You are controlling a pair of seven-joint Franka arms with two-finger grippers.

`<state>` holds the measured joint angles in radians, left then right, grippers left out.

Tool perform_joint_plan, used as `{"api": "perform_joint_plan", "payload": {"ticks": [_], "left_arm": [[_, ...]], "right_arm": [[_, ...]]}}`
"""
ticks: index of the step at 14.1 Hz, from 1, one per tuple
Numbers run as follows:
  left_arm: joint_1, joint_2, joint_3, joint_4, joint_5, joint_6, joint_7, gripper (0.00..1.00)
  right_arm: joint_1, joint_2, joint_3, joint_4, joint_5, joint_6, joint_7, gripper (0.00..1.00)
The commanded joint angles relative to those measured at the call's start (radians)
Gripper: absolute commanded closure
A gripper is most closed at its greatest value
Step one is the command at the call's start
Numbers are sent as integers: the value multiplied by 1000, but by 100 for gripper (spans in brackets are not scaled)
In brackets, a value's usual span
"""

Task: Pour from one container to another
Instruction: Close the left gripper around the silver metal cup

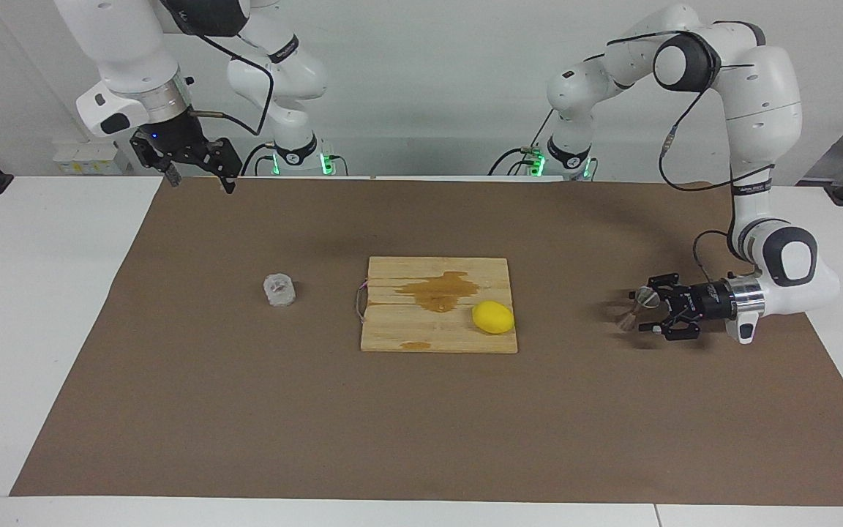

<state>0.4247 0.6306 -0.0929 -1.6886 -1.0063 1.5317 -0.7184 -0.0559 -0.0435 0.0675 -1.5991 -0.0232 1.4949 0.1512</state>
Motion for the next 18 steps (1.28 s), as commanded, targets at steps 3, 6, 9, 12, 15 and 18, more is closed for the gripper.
{"api": "perform_joint_plan", "payload": {"ticks": [3, 6, 9, 12, 15, 18], "left_arm": [[9, -15, 9, -25, -17, -25, 0, 34], [9, -15, 7, -25, -17, -25, 0, 42], [9, -15, 9, -26, -18, -25, 0, 48], [11, -15, 7, -25, -18, -25, 0, 53], [11, -14, 7, -26, -18, -25, -1, 66], [13, -12, 7, -28, -18, -27, -1, 76]], "right_arm": [[-10, -1, 3, -1, 14, -7, -25, 0], [-10, -1, 3, -1, 14, -7, -25, 0], [-10, -1, 3, -1, 14, -7, -25, 0], [-10, -1, 3, -1, 14, -7, -25, 0], [-10, -1, 3, -1, 14, -7, -25, 0], [-10, -1, 3, -1, 14, -7, -25, 0]]}}
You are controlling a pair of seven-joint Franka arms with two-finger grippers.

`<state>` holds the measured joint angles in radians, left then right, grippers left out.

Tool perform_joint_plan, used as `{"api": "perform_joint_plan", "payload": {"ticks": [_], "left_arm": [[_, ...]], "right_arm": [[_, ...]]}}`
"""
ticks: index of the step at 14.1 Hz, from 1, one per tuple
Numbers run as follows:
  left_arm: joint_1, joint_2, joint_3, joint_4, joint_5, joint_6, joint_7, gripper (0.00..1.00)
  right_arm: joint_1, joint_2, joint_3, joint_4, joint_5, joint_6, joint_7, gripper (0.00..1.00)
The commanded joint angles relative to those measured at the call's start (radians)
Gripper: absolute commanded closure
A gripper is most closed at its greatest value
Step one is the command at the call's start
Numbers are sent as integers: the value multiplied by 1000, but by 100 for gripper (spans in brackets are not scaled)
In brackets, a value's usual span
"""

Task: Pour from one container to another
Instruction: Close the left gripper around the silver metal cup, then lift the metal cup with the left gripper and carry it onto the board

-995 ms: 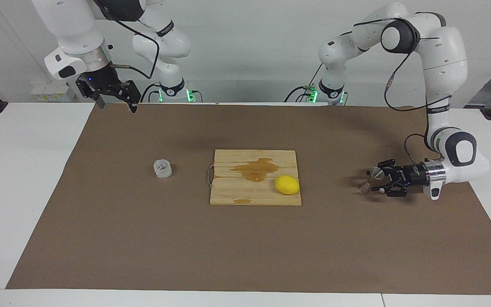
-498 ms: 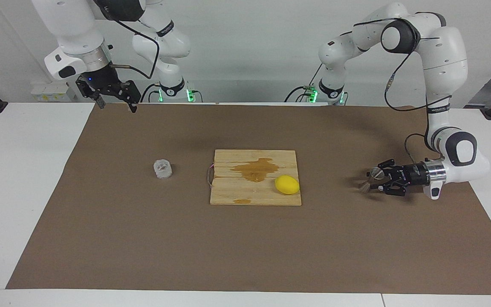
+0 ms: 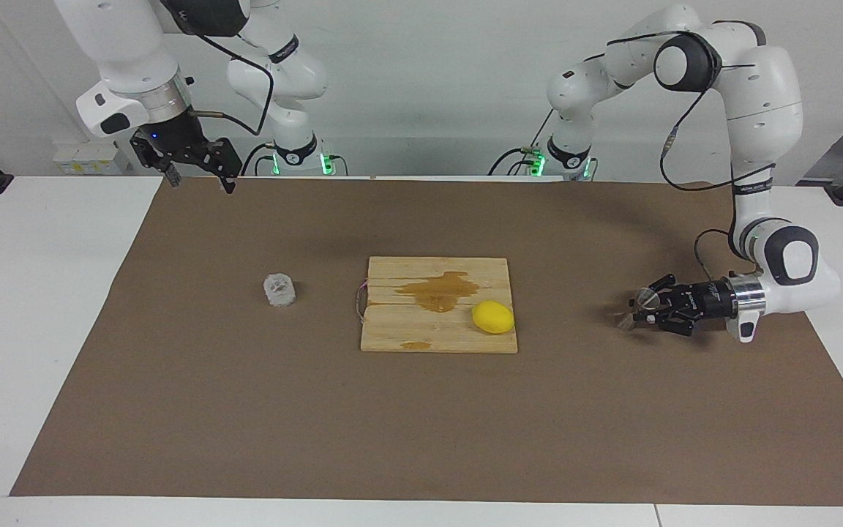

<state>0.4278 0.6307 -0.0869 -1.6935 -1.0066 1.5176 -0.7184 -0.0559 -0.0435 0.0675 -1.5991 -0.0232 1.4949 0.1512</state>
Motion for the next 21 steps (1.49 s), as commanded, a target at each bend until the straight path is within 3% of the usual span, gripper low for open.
{"api": "perform_joint_plan", "payload": {"ticks": [1, 6, 21], "left_arm": [[9, -12, 1, -23, -18, -14, -1, 79], [19, -11, 1, -28, -23, -24, 0, 90], [31, -20, -54, -43, -190, -89, 19, 94]], "right_arm": [[-10, -1, 3, -1, 14, -7, -25, 0], [-10, -1, 3, -1, 14, -7, -25, 0], [-10, -1, 3, -1, 14, -7, -25, 0]]}}
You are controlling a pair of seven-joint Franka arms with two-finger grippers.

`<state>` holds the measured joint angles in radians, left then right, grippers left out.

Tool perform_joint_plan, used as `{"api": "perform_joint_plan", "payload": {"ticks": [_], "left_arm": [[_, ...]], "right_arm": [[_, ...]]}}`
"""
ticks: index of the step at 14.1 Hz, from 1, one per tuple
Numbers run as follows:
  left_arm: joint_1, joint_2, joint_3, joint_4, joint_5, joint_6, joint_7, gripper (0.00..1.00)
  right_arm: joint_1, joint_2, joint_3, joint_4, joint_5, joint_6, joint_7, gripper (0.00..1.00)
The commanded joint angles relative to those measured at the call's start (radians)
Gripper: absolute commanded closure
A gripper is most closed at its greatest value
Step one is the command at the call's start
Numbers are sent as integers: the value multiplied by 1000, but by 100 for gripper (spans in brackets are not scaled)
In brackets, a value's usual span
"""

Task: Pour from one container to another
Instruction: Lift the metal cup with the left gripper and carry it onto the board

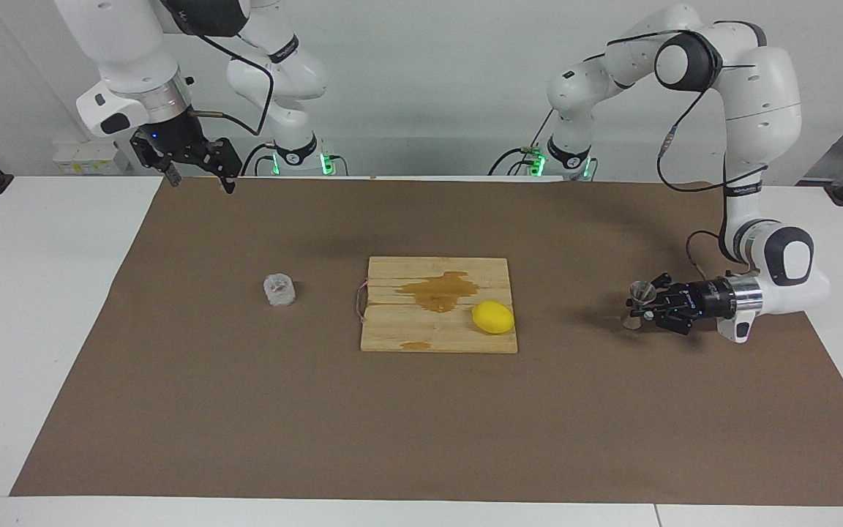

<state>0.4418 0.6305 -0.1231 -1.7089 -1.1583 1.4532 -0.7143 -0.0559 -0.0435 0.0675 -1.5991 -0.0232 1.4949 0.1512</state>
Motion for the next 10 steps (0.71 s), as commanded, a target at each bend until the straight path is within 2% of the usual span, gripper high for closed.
{"api": "perform_joint_plan", "payload": {"ticks": [1, 6, 10], "left_arm": [[15, -20, -30, -26, -43, -25, 15, 94], [-6, -31, -90, -32, -98, 9, 15, 95], [-69, -86, -144, -75, -193, 148, -39, 95]], "right_arm": [[-10, -1, 3, -1, 14, -7, -25, 0], [-10, -1, 3, -1, 14, -7, -25, 0], [-10, -1, 3, -1, 14, -7, -25, 0]]}}
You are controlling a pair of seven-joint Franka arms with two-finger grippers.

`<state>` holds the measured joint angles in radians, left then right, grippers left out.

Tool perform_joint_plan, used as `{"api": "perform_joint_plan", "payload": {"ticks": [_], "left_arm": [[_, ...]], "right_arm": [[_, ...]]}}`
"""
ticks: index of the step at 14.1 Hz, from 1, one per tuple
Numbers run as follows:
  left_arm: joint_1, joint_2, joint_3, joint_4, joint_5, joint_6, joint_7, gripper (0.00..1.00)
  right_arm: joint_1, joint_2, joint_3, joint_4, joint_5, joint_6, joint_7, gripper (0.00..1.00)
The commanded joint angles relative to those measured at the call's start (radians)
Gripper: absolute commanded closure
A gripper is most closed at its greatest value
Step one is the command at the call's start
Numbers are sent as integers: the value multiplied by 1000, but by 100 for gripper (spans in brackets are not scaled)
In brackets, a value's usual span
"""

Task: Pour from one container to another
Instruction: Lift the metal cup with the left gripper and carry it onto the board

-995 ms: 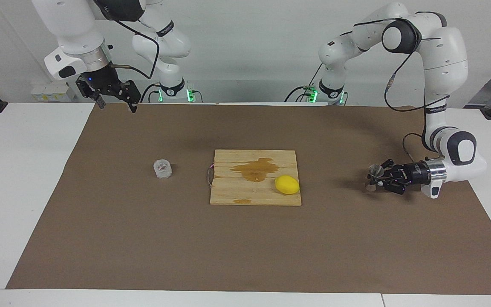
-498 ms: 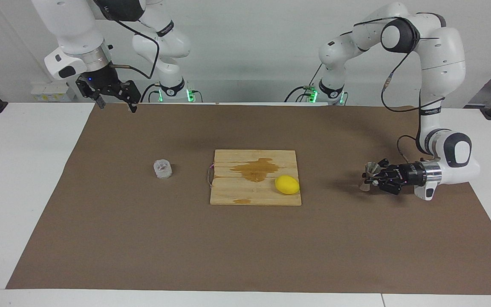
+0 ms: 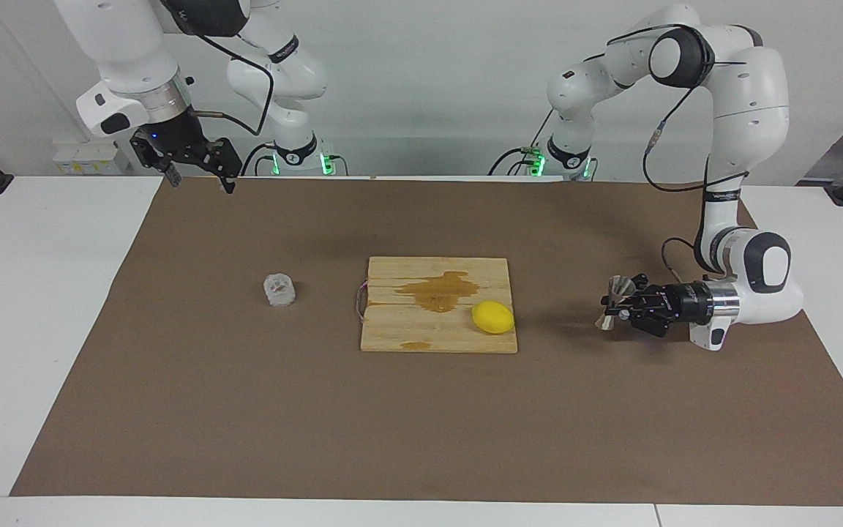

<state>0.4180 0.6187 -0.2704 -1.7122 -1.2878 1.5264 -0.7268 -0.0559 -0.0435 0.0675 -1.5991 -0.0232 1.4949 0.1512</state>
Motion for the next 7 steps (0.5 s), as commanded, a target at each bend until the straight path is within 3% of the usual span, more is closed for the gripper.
{"api": "perform_joint_plan", "payload": {"ticks": [1, 7], "left_arm": [[-73, -91, 4, -87, -91, 104, -36, 95], [-237, -249, 4, -256, -278, 302, -48, 97]], "right_arm": [[-10, -1, 3, -1, 14, -7, -25, 0], [-16, -1, 3, -1, 14, -7, -25, 0]]}}
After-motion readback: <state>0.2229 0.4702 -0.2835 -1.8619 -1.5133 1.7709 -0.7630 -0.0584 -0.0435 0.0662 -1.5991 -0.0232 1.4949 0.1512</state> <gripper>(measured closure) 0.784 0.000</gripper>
